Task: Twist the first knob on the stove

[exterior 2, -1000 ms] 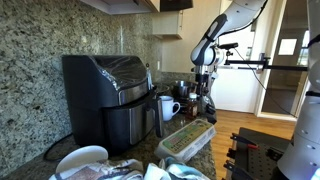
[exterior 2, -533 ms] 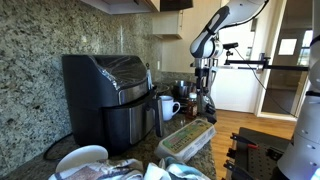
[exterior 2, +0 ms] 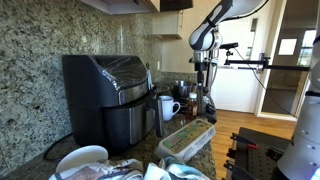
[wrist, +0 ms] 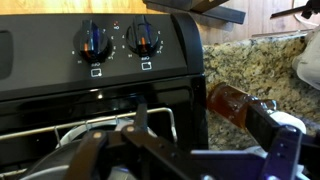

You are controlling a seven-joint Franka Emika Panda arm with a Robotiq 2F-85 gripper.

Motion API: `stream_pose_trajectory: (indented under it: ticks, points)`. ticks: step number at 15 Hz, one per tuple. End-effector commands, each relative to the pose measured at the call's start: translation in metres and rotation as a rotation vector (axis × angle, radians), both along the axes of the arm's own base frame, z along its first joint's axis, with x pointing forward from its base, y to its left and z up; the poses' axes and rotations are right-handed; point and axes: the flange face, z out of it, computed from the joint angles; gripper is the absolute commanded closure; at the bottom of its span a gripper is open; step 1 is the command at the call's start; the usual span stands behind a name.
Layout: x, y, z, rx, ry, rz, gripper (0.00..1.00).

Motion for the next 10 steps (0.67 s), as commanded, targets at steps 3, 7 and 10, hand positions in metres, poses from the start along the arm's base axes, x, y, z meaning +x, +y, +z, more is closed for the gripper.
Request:
stream_pose_trajectory:
  ticks: [3,7,10]
  points:
    - [-0.003,0.005,-0.001,0.016,0.026,0.018,0.00]
    - [-0.008,0.010,-0.016,0.033,0.053,0.030,0.00]
    - [-0.008,0.010,-0.016,0.033,0.053,0.030,0.00]
